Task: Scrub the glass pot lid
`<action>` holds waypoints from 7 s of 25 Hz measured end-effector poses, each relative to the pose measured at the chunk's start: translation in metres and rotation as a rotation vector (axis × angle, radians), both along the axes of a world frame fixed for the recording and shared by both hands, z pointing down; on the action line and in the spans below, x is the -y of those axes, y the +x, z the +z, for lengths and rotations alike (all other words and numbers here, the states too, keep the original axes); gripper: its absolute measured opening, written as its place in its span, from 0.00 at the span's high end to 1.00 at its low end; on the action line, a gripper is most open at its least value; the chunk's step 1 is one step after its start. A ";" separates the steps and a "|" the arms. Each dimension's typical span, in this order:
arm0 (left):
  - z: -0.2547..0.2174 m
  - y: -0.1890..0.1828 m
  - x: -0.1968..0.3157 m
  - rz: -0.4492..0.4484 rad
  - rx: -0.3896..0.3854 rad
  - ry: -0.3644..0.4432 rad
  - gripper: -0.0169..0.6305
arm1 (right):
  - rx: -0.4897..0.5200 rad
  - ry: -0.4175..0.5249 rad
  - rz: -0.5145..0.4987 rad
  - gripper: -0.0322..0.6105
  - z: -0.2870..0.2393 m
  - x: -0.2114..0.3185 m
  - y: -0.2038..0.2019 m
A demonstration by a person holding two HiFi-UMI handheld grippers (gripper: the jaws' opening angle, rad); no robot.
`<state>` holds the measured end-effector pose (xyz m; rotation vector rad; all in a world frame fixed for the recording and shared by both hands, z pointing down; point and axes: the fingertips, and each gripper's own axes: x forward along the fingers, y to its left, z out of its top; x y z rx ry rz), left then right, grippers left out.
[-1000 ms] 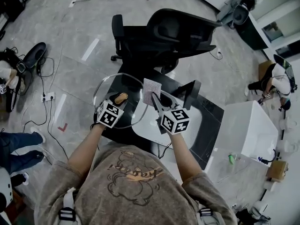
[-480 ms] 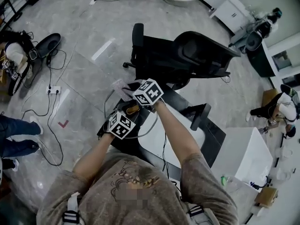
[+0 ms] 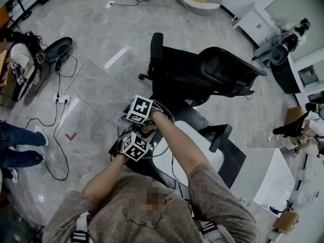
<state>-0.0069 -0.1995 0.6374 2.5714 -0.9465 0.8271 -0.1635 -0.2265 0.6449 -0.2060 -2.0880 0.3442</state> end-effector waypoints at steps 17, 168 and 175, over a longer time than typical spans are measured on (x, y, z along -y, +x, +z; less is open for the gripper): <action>0.003 0.000 0.000 -0.004 -0.005 0.000 0.66 | 0.037 -0.015 0.107 0.81 0.021 0.017 0.021; 0.012 0.004 0.001 0.148 0.155 -0.242 0.68 | -0.214 0.215 0.981 0.80 0.032 0.055 0.285; 0.014 0.004 -0.001 0.162 0.156 -0.234 0.68 | -0.245 0.256 0.906 0.80 0.033 0.093 0.256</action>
